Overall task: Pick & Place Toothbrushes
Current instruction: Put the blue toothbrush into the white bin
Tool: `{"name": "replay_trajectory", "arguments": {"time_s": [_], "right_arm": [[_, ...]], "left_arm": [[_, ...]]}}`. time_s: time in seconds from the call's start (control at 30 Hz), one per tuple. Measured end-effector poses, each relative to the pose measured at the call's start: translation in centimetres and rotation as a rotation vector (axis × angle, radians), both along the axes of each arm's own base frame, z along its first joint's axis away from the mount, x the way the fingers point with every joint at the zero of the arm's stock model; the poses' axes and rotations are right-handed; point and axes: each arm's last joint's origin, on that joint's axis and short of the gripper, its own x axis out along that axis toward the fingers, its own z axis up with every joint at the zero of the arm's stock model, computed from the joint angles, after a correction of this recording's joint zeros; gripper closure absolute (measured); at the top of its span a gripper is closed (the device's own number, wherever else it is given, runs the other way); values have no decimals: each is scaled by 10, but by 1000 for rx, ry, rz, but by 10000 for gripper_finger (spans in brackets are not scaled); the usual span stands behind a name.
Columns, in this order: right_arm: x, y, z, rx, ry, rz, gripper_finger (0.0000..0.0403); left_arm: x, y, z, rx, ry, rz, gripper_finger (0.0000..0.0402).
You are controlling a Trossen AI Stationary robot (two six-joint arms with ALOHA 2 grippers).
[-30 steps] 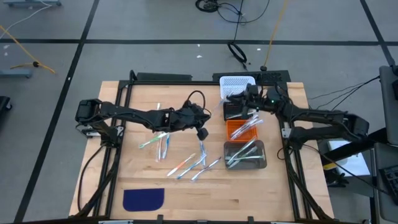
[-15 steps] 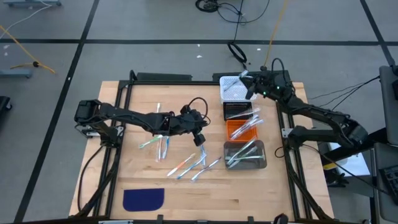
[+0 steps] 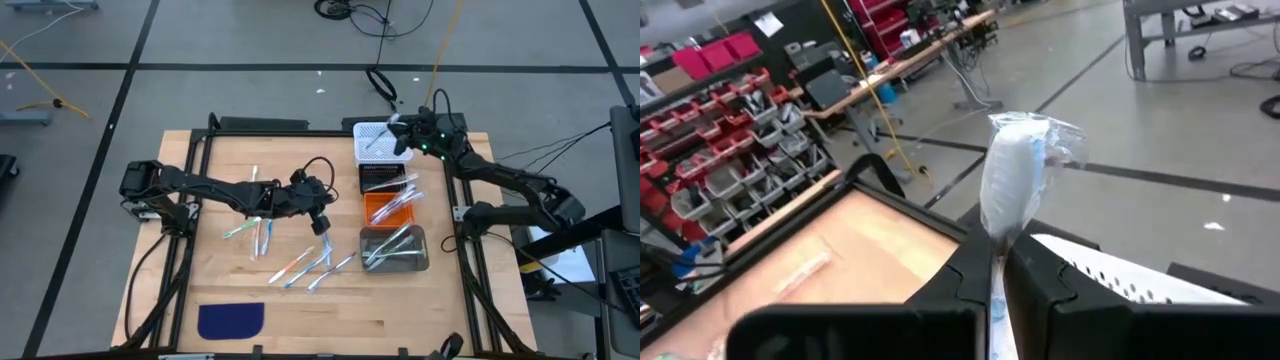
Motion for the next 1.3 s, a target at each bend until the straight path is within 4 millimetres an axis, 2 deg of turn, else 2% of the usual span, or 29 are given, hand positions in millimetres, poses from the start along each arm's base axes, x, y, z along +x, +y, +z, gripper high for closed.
{"name": "replay_trajectory", "arguments": {"time_s": [0.33, 0.7, 0.87, 1.1, 1.3], "right_arm": [[7, -8, -11, 18, -10, -2, 391], [8, -12, -19, 22, 40, -49, 246], [8, -12, -19, 7, 53, -48, 204], [7, -10, -15, -5, 44, -44, 197], [0, 0, 5, -66, -6, -41, 207]], "left_arm": [[0, 0, 0, -2, -1, 2, 371], [0, 0, 0, -3, -2, 3, 371], [0, 0, 0, -3, -2, 3, 371], [0, 0, 0, -3, -1, 3, 371], [0, 0, 0, -3, 0, 3, 371]]}}
